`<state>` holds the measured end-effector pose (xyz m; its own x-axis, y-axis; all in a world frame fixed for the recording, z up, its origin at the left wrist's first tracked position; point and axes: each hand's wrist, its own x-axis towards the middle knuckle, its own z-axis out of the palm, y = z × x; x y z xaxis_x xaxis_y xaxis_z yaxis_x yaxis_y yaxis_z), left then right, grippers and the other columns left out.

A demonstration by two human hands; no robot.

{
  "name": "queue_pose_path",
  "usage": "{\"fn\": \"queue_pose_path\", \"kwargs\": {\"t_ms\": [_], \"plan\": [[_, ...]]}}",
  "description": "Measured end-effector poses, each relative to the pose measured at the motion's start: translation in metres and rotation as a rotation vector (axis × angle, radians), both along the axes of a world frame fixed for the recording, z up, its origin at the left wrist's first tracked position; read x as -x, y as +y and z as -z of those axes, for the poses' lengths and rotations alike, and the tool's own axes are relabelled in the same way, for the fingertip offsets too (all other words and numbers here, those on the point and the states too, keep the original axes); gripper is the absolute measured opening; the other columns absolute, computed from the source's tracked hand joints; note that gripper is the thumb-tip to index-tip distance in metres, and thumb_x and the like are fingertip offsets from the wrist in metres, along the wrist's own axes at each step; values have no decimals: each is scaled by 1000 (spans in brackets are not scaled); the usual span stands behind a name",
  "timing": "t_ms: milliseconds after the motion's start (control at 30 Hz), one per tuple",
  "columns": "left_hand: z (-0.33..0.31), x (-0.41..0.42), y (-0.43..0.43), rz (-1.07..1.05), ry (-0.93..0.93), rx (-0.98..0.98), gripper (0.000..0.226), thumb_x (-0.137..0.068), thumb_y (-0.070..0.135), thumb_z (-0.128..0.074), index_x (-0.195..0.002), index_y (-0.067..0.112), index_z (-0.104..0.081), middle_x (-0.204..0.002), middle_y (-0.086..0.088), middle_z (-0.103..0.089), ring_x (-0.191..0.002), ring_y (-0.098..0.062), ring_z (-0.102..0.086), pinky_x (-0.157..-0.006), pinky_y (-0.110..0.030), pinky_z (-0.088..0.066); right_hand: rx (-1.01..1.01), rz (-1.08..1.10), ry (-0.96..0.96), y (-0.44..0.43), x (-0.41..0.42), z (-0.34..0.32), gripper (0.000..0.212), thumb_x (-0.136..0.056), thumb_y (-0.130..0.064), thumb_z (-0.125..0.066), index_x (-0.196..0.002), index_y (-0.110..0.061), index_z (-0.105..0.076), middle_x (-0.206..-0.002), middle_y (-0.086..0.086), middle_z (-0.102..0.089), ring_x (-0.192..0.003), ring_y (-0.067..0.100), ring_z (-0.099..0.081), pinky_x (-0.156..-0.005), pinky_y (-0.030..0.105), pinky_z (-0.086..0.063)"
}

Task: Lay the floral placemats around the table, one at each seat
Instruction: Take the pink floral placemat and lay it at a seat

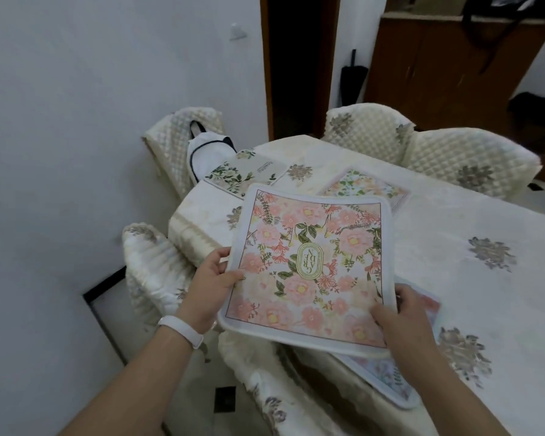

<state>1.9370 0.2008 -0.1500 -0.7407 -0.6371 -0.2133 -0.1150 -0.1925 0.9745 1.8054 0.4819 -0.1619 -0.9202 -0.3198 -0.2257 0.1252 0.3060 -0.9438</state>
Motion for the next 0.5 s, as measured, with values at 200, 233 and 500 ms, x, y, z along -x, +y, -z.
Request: {"fn": "queue_pose_path", "kwargs": {"t_ms": [200,233,500], "plan": [[-2,7,-25,-6,-33,22,36,-86,-8,-59,-113,16,-57,-95,-8,-76,-84,-29,-73,-64,-37,-59,19,2,-15,-31,5,11,31,-87,-6,-59,-92,-36,-55,-84,2,-63,-62,18,-57,-51,32,-43],[-2,9,-33,-9,-32,8,36,-86,-8,-58,-113,16,-56,-95,-8,-76,-84,-30,-73,-64,-38,-59,15,0,-16,-37,8,12,30,-87,-7,-59,-91,-36,-55,-83,2,-62,-60,17,-55,-51,32,-43],[44,57,-131,62,-122,-18,35,-88,-9,-57,-112,16,-55,-94,-11,-76,-80,-27,-73,-61,-35,-58,-69,55,-70,-119,31,45,27,-88,-12,-60,-92,-38,-54,-86,1,-63,-68,22,-59,-55,33,-46]]}}
